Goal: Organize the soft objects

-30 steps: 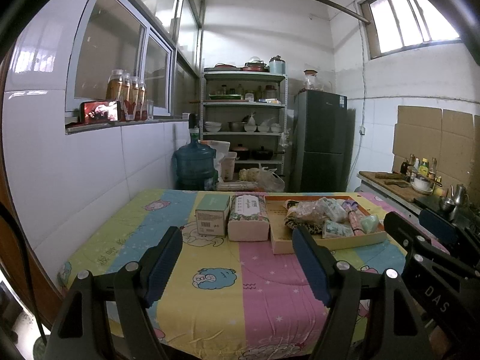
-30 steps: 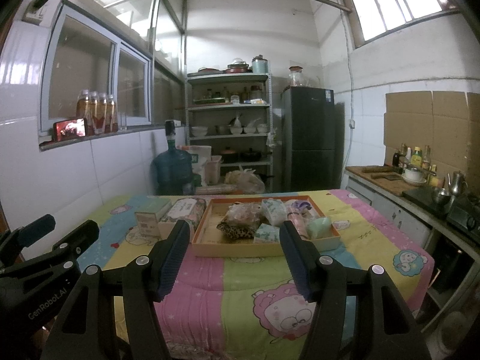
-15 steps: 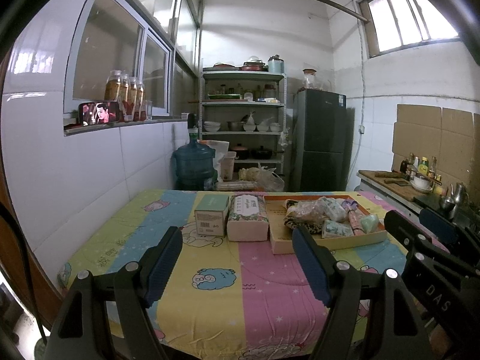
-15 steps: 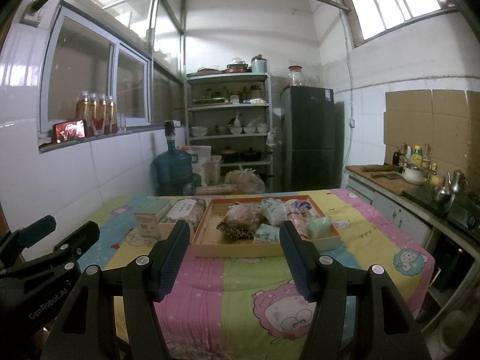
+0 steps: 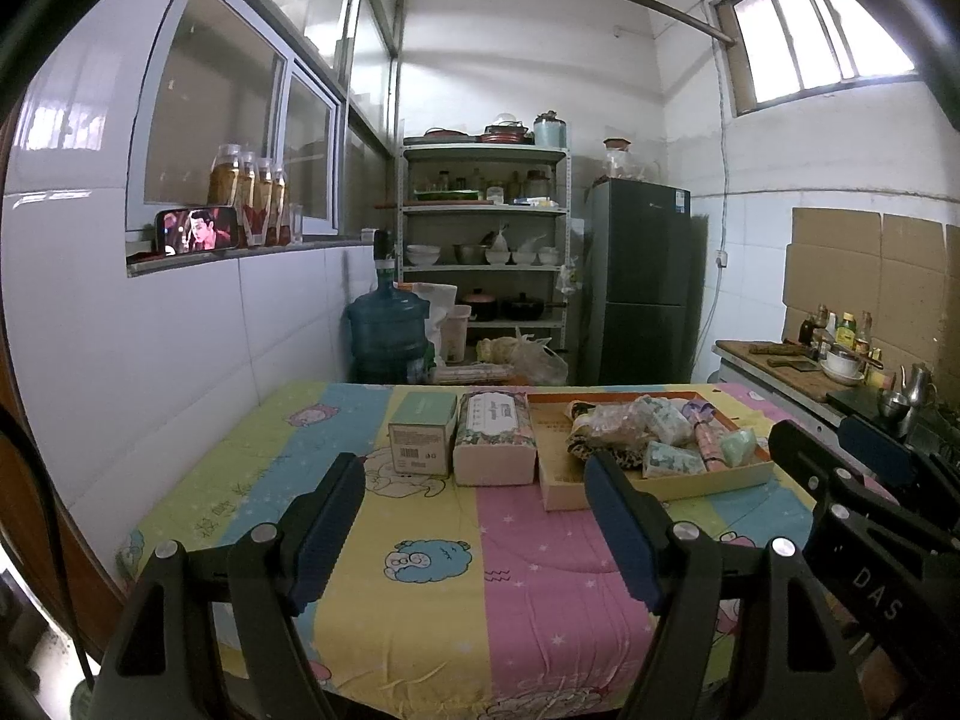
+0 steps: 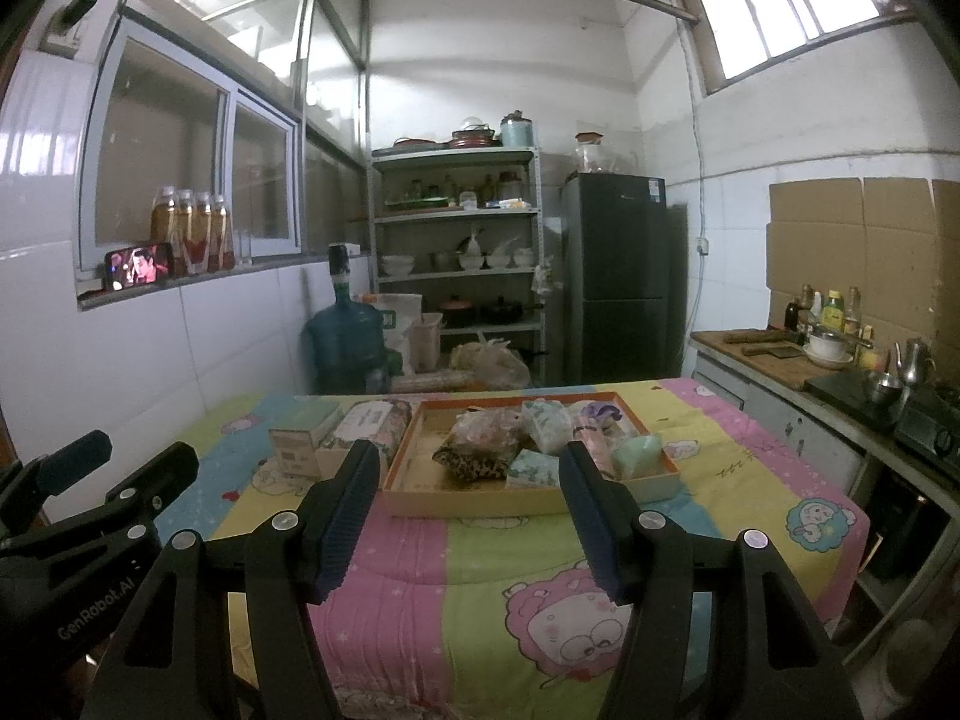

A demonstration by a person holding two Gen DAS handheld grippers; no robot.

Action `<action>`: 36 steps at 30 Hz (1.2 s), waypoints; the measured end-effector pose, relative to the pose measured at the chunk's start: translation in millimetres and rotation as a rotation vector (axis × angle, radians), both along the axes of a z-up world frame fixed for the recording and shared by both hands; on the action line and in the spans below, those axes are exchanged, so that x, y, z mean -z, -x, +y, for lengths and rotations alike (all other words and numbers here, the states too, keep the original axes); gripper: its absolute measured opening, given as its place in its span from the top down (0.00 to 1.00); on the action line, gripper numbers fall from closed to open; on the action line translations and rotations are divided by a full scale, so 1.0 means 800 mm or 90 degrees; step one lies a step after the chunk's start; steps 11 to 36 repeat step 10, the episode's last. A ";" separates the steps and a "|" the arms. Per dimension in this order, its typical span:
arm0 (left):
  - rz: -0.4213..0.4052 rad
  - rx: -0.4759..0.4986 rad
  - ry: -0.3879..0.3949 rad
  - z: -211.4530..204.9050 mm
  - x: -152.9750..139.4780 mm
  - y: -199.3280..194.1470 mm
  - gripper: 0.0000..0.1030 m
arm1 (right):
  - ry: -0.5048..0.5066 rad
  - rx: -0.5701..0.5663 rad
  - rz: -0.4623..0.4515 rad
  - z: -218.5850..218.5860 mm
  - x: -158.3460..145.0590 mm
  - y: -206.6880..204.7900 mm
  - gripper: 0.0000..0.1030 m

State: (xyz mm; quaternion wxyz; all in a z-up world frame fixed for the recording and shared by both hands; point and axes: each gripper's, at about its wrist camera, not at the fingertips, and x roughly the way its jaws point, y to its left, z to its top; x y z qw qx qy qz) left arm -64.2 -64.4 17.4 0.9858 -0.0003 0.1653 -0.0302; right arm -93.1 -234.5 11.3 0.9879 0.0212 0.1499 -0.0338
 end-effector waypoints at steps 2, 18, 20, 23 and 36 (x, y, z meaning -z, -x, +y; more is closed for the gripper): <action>0.000 0.002 0.001 0.000 0.000 0.000 0.26 | 0.000 0.000 0.000 0.000 0.000 0.000 0.38; -0.005 0.015 -0.003 -0.001 -0.006 -0.001 0.26 | -0.001 0.000 0.001 0.000 0.000 0.000 0.38; -0.005 0.015 -0.003 -0.001 -0.006 -0.001 0.26 | -0.001 0.000 0.001 0.000 0.000 0.000 0.38; -0.005 0.015 -0.003 -0.001 -0.006 -0.001 0.26 | -0.001 0.000 0.001 0.000 0.000 0.000 0.38; -0.005 0.015 -0.003 -0.001 -0.006 -0.001 0.26 | -0.001 0.000 0.001 0.000 0.000 0.000 0.38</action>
